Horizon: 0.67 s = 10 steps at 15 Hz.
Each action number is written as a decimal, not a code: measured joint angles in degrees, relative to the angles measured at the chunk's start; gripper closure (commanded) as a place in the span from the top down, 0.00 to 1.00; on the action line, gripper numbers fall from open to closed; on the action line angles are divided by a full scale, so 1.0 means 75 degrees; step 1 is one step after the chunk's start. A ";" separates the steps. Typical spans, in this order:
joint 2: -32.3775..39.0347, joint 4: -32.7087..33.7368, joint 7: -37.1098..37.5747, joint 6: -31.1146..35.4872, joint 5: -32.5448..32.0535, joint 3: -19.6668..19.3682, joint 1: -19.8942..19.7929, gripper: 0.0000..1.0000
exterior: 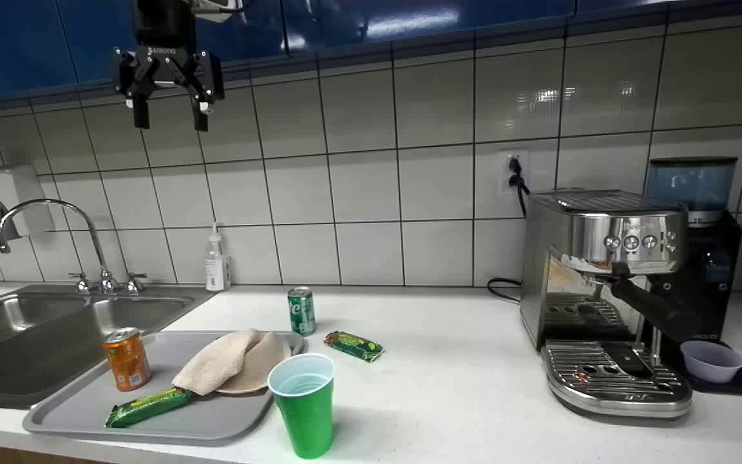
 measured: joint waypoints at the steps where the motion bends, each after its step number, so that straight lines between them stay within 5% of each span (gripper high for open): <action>1: 0.0001 -0.0001 0.0000 0.0003 0.0000 0.0000 0.0000 1.00; 10: -0.0003 -0.0015 0.0000 0.0082 -0.0018 0.0087 0.0005 1.00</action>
